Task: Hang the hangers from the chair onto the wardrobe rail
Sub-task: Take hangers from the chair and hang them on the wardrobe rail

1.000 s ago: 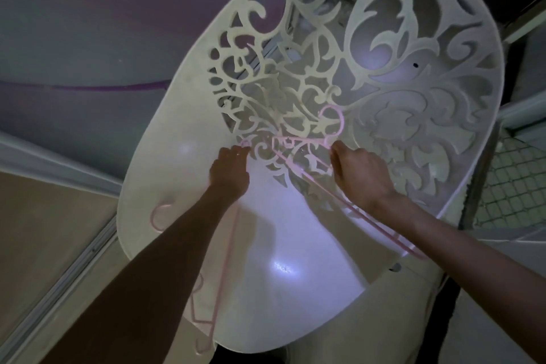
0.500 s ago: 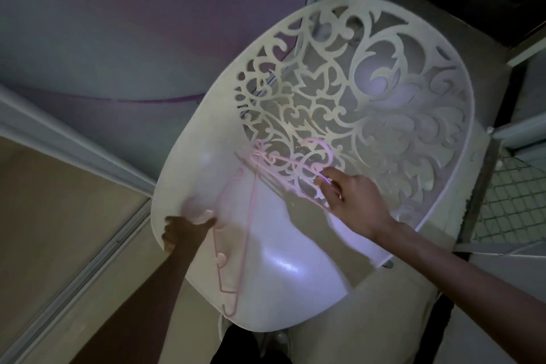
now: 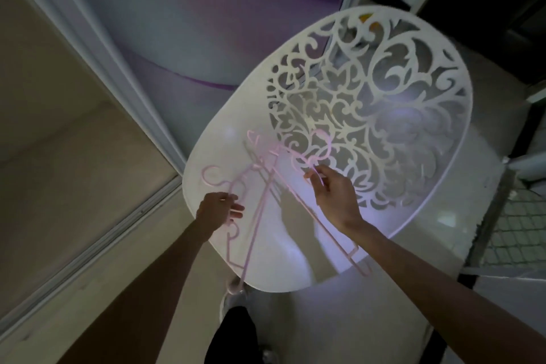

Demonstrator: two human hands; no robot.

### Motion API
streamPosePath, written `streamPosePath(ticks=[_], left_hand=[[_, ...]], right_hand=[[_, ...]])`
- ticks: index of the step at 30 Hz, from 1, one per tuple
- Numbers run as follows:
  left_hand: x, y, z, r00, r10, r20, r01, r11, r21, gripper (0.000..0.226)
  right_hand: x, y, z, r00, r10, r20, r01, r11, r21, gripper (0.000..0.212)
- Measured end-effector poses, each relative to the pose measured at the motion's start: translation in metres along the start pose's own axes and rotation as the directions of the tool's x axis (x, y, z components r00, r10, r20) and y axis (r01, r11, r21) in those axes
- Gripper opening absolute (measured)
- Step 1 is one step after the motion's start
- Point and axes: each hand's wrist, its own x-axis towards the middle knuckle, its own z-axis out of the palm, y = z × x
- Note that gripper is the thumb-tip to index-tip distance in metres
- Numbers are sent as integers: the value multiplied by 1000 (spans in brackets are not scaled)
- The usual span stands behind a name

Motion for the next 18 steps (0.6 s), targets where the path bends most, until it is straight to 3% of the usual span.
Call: streamPosePath(ticks=[5, 8, 12, 18], left_hand=[[-96, 45, -61, 998, 28, 60, -26, 999, -39, 17], [-148, 58, -106, 1000, 0, -22, -3, 991, -133, 17], [-231, 70, -161, 991, 48, -128, -63, 992, -108, 8], [-338, 92, -254, 943, 149, -299, -174, 983, -59, 13]], right_hand=[[-19, -67, -26, 994, -99, 55, 104, 991, -85, 25], [-30, -124, -37, 976, -174, 128, 186, 979, -84, 26], [-50, -212, -45, 935, -254, 246, 271, 962, -36, 25], [-84, -346, -53, 849, -328, 414, 335, 940, 57, 32]])
